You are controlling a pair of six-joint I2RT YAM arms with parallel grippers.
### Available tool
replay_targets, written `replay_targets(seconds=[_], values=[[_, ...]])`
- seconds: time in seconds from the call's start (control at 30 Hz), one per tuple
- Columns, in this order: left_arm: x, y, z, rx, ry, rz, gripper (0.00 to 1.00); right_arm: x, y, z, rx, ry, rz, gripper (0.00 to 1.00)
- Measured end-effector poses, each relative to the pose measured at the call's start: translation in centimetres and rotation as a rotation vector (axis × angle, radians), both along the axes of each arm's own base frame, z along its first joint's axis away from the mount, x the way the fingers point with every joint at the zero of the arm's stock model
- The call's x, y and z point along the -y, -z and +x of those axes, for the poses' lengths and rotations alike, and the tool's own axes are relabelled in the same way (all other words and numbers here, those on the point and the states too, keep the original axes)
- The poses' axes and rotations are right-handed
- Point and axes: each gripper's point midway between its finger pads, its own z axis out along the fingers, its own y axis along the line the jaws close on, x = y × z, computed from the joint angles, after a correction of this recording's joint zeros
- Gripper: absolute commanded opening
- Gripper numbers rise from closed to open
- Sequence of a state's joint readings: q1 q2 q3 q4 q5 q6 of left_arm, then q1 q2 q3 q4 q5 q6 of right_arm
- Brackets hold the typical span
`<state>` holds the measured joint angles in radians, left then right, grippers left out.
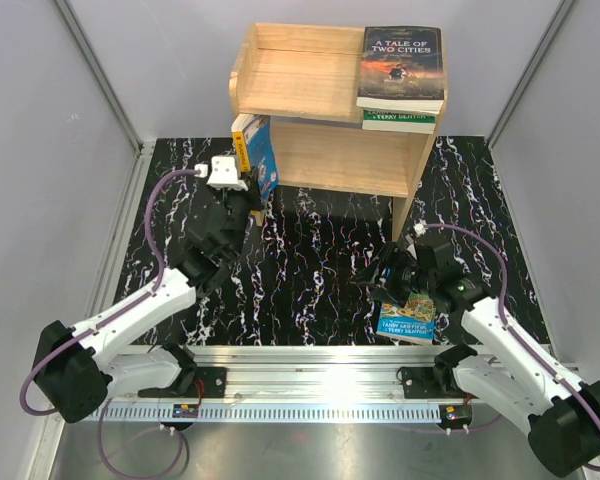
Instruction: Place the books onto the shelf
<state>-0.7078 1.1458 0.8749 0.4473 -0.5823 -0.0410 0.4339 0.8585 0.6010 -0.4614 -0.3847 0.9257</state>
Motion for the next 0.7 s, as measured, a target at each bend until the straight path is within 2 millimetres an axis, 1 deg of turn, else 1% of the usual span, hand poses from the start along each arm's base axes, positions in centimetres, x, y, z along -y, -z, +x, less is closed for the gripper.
replay_targets(seconds=[0.17, 0.33, 0.5, 0.6, 0.7], values=[[-0.5, 0.4, -0.8, 0.082, 0.053, -0.115, 0.0, 0.0, 1.0, 0.1, -0.024, -0.012, -0.024, 0.79], [-0.1, 0.3, -0.9, 0.144, 0.122, -0.232, 0.0, 0.0, 2.4, -0.3, -0.066, -0.026, -0.045, 0.79], [0.6, 0.5, 0.1, 0.172, 0.151, -0.325, 0.0, 0.2, 3.4, -0.9, -0.097, -0.037, -0.052, 0.78], [0.9, 0.8, 0.9, 0.187, 0.157, -0.339, 0.0, 0.2, 3.7, -1.2, -0.103, -0.039, -0.052, 0.78], [1.7, 0.6, 2.0, 0.195, 0.166, -0.324, 0.0, 0.3, 3.9, -1.3, -0.105, -0.04, -0.054, 0.78]])
